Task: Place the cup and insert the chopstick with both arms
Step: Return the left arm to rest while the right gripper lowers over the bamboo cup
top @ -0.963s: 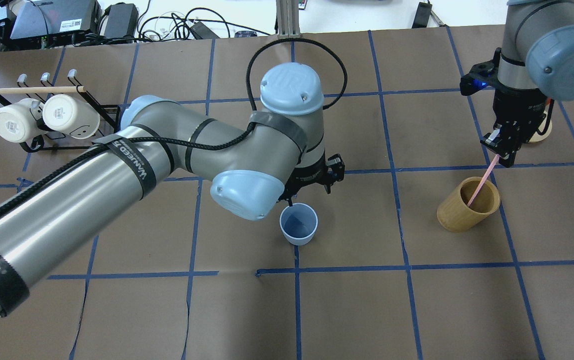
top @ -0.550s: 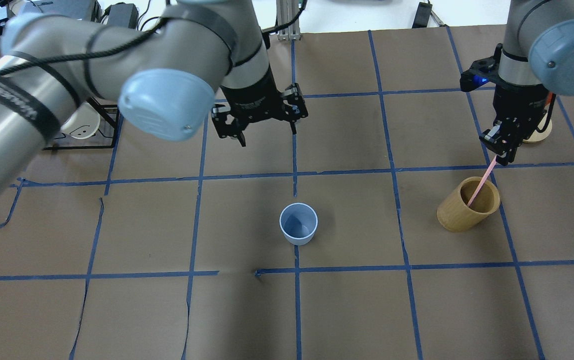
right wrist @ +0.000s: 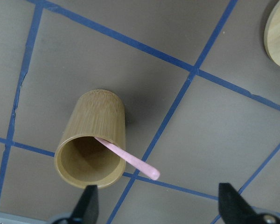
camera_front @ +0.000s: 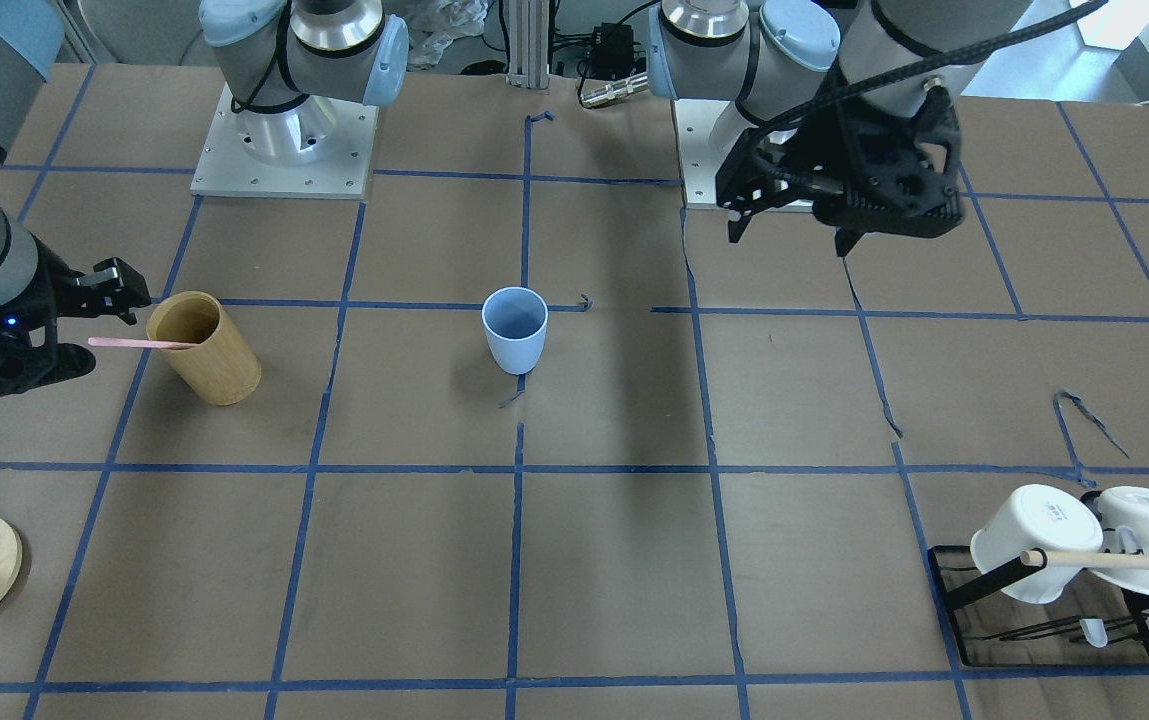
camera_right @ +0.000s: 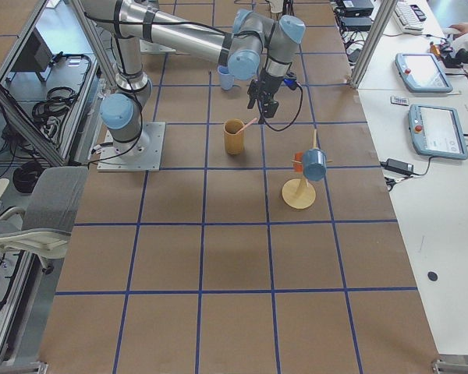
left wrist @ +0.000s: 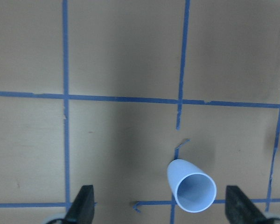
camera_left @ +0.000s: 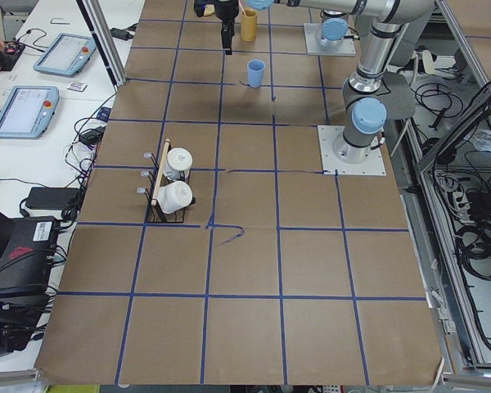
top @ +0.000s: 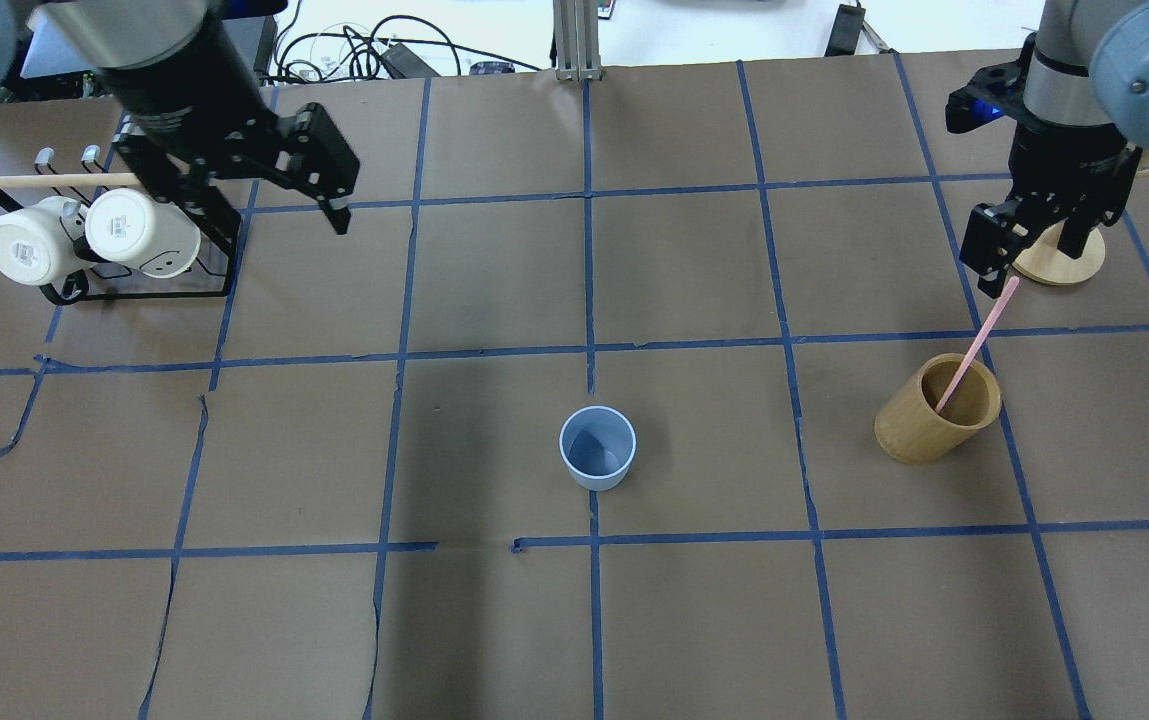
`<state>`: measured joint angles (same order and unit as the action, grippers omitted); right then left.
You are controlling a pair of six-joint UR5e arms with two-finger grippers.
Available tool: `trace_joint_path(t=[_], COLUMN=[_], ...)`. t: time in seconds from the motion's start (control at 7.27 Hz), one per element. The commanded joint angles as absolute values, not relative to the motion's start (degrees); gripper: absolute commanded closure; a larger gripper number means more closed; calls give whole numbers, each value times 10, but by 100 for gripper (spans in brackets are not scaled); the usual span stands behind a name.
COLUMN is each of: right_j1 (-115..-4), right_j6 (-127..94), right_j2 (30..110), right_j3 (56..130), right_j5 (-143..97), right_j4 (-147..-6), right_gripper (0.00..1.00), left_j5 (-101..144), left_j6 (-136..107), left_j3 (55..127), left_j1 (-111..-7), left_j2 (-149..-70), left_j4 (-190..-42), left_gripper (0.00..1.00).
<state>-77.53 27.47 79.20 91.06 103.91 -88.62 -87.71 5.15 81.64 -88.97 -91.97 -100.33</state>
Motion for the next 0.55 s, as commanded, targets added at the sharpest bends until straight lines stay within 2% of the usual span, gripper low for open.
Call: trace_joint_path(t=[0.0,0.14,0.41], right_j1=[-762,-762,-763], right_j6=[102,60,-46], right_j2=[792,792,793], right_j3=[911,912,919], right_j5=[1017,993,945], right_j4=[-887,-892,-928], right_gripper=[0,0,0], left_j5=[-905,-901,-897], left_j6=[53,6,-36], left_j3=[842,863,875], left_j1=[-866,-867,-877], left_j2=[-908,-911,-915], left_j4=[-917,-841,-814], left_gripper=[0,0,0])
